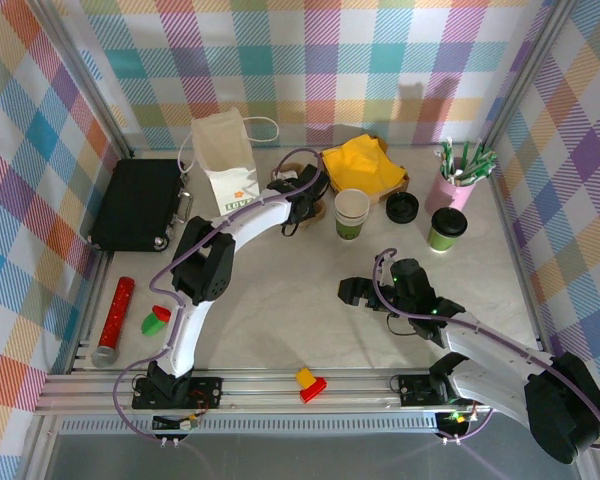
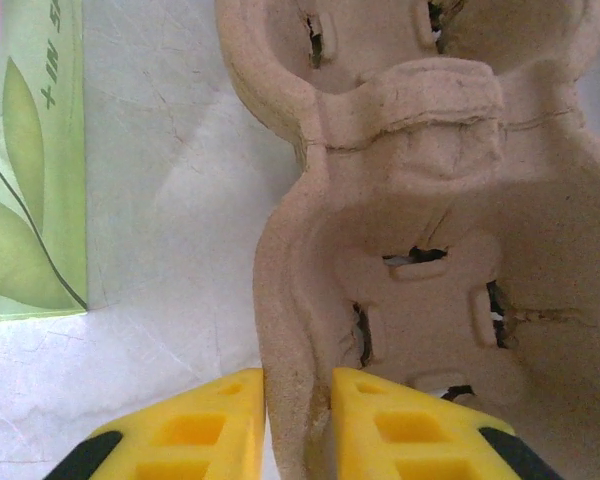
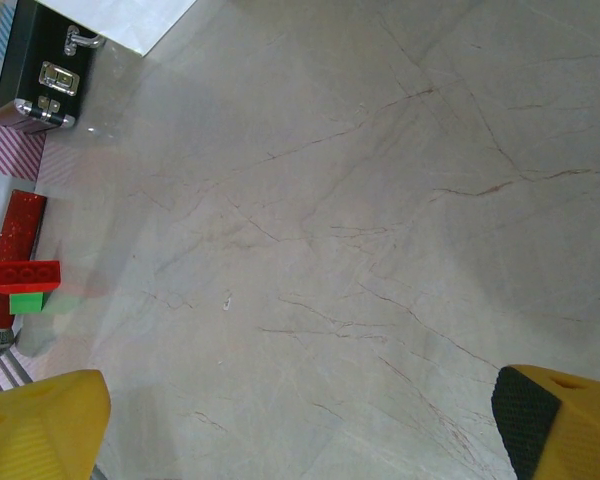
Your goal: Pack the takeout coffee
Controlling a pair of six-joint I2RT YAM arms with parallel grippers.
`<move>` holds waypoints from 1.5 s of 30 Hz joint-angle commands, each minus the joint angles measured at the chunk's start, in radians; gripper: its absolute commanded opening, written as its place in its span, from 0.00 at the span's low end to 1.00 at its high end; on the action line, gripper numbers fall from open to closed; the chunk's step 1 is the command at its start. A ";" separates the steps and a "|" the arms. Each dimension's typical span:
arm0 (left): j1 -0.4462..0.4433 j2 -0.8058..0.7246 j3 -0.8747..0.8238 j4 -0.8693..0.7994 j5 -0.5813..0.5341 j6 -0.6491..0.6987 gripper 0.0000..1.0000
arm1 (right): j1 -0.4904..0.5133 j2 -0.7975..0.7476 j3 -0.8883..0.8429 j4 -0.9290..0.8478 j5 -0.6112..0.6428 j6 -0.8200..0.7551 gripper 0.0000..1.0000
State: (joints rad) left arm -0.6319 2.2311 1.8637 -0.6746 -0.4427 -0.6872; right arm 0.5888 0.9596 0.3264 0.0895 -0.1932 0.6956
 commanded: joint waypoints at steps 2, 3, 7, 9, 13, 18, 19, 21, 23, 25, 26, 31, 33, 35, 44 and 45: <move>0.003 0.017 0.033 -0.023 0.003 0.018 0.18 | 0.003 0.001 0.010 0.027 0.008 -0.004 0.99; 0.003 0.015 0.034 -0.023 0.002 0.018 0.17 | 0.003 0.001 0.010 0.026 0.008 -0.004 0.99; 0.005 0.013 0.037 -0.026 0.007 0.019 0.12 | 0.003 -0.001 0.010 0.025 0.008 -0.003 0.99; 0.005 0.009 0.037 -0.026 0.009 0.023 0.11 | 0.003 0.000 0.010 0.025 0.009 -0.003 0.99; 0.006 -0.002 0.037 -0.034 0.009 0.027 0.08 | 0.003 0.001 0.009 0.026 0.009 -0.002 0.99; 0.009 -0.027 0.024 -0.029 0.031 0.029 0.04 | 0.003 0.001 0.008 0.026 0.011 -0.002 0.99; 0.009 -0.029 0.021 -0.026 0.036 0.029 0.04 | 0.003 0.001 0.008 0.026 0.011 -0.001 0.99; 0.011 -0.040 0.011 -0.018 0.049 0.028 0.01 | 0.003 0.001 0.008 0.026 0.011 -0.001 0.99; 0.014 -0.050 0.005 -0.014 0.059 0.026 0.00 | 0.004 0.000 0.008 0.024 0.011 -0.001 0.99; 0.016 -0.063 -0.004 -0.011 0.075 0.022 0.00 | 0.003 -0.001 0.008 0.024 0.012 -0.001 0.99; 0.018 -0.071 -0.012 -0.003 0.084 0.020 0.00 | 0.003 -0.001 0.008 0.024 0.012 -0.001 0.99; 0.024 -0.118 -0.051 0.020 0.113 0.021 0.00 | 0.003 -0.002 0.007 0.025 0.014 -0.001 0.99; 0.027 -0.137 -0.063 0.025 0.127 0.026 0.00 | 0.003 -0.003 0.007 0.024 0.014 -0.001 0.99; 0.027 -0.149 -0.067 0.020 0.129 0.033 0.00 | 0.003 -0.002 0.008 0.025 0.014 -0.001 0.99; 0.028 -0.196 -0.073 -0.009 0.135 0.091 0.00 | 0.003 -0.003 0.006 0.024 0.015 0.000 0.99; 0.028 -0.201 -0.073 -0.012 0.139 0.101 0.00 | 0.003 -0.004 0.007 0.024 0.015 0.001 0.99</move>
State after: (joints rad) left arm -0.6125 2.0815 1.8023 -0.6556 -0.3187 -0.6296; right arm 0.5888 0.9596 0.3264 0.0895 -0.1902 0.6960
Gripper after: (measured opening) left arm 0.049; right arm 0.988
